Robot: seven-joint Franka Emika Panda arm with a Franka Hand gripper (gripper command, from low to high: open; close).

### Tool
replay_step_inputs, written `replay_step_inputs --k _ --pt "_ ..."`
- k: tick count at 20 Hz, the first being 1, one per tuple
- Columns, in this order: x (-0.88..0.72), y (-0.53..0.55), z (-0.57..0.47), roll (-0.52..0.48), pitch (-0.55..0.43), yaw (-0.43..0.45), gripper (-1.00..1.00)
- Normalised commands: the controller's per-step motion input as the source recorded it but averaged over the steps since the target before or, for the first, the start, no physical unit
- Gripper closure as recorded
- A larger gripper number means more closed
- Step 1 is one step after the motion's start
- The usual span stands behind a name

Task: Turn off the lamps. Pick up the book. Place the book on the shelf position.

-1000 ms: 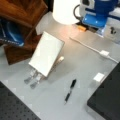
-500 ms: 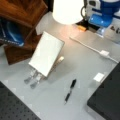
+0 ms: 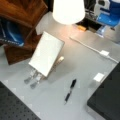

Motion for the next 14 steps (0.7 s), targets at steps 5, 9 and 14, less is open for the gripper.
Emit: replay_step_inputs --k 5,9,14 --pt "-0.28 0.11 -0.25 0.117 -0.230 -0.092 -1.00" --pt "-0.21 0.13 -0.27 0.134 -0.238 -0.073 1.00" --pt "-0.19 0.15 -0.22 0.094 -0.241 -0.053 1.00"
